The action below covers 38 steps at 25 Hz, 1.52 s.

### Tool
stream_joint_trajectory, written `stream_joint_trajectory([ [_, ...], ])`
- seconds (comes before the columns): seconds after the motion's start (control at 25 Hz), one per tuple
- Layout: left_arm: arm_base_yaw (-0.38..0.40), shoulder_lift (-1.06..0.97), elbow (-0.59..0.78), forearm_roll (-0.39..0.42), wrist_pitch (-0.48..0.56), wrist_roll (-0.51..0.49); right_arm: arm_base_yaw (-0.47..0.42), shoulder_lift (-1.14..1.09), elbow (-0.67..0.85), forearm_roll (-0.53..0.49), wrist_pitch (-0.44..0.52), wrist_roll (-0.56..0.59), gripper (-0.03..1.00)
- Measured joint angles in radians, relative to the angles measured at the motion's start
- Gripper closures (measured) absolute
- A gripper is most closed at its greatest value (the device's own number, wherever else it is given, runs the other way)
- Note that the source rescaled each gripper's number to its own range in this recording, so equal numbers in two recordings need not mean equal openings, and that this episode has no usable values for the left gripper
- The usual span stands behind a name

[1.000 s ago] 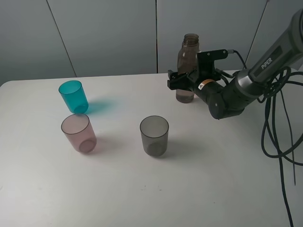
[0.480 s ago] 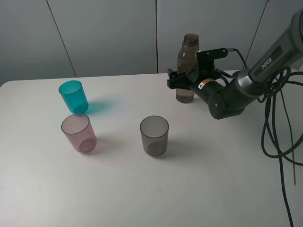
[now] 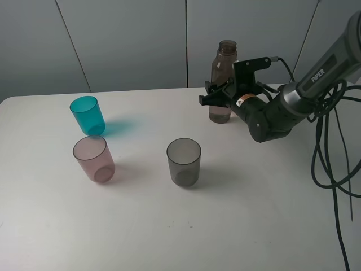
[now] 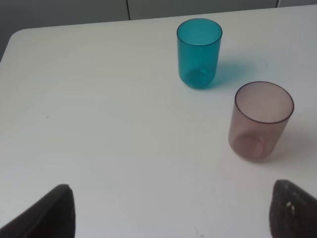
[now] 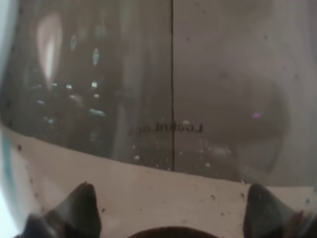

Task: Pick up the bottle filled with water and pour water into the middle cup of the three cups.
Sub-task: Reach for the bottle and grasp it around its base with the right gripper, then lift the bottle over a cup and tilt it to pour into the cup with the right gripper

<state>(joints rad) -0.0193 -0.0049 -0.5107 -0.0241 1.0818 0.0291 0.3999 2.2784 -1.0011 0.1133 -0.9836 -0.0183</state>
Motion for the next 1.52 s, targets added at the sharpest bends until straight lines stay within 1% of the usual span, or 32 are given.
stream_joint_trajectory([
  [0.2,0.000,0.000,0.000,0.000,0.000,0.000,0.000,0.000,0.000,-0.003,0.000,0.000,0.96],
  [0.28,0.000,0.000,0.000,0.000,0.000,0.000,-0.002,-0.002,0.000,-0.023,0.010,0.002,0.96],
  [0.4,0.000,0.000,0.000,0.000,0.000,0.000,-0.002,-0.024,0.000,-0.071,0.053,0.006,0.96],
  [0.56,0.000,0.000,0.000,0.000,0.000,0.000,-0.002,-0.076,0.000,-0.180,0.149,0.068,0.96],
  [0.72,0.000,0.000,0.000,0.000,0.000,0.000,0.009,-0.145,0.000,-0.224,0.210,0.089,0.96],
  [0.88,0.000,0.000,0.000,0.000,0.000,0.000,0.048,-0.196,0.000,-0.239,0.256,0.089,0.96],
  [1.08,0.000,0.000,0.000,0.000,0.000,0.000,0.117,-0.203,-0.019,-0.257,0.274,0.084,0.96],
  [1.24,0.000,0.000,0.000,0.000,0.000,0.000,0.171,-0.203,-0.060,-0.267,0.314,0.065,0.96],
  [1.4,0.000,0.000,0.000,0.000,0.000,0.000,0.210,-0.201,-0.110,-0.293,0.318,0.046,0.96],
  [1.52,0.000,0.000,0.000,0.000,0.000,0.000,0.234,-0.190,-0.140,-0.307,0.318,-0.025,0.96],
])
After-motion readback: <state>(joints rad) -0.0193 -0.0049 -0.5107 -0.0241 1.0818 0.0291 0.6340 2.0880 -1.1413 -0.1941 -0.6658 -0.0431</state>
